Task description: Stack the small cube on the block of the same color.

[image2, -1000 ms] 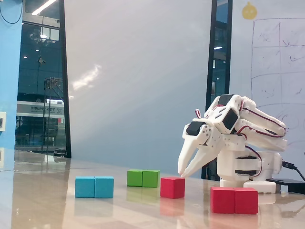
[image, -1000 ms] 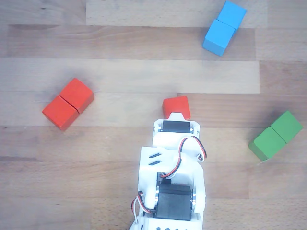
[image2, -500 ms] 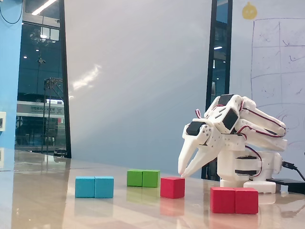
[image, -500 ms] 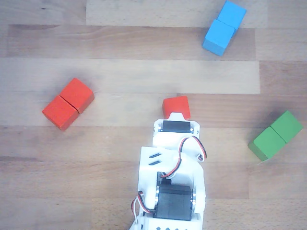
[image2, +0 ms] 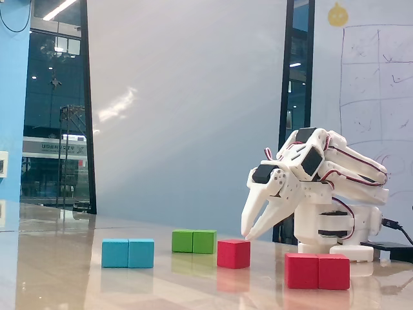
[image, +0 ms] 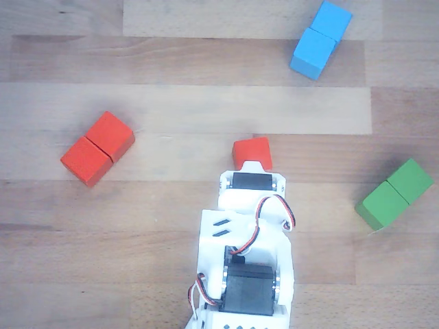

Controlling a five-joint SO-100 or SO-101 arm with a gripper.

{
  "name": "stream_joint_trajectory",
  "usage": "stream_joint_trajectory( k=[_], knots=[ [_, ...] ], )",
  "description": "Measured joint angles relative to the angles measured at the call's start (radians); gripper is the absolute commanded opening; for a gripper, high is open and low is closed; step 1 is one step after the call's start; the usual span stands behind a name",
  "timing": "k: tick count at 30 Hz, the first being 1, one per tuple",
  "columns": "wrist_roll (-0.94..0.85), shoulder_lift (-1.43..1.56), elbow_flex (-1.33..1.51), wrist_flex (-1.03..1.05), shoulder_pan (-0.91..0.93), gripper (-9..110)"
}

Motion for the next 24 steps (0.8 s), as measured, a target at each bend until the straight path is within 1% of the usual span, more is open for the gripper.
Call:
stream_joint_trajectory(
  k=[4,7,17,24],
  knots=[
    [0.000,0.000,-0.003,0.000,0.000,0],
    [0.000,-0.032,-0.061,0.000,0.000,0],
    [0.000,-0.482,-0.365,0.015,0.000,0],
    [0.000,-0.779,-0.641,0.015,0.000,0]
  ],
)
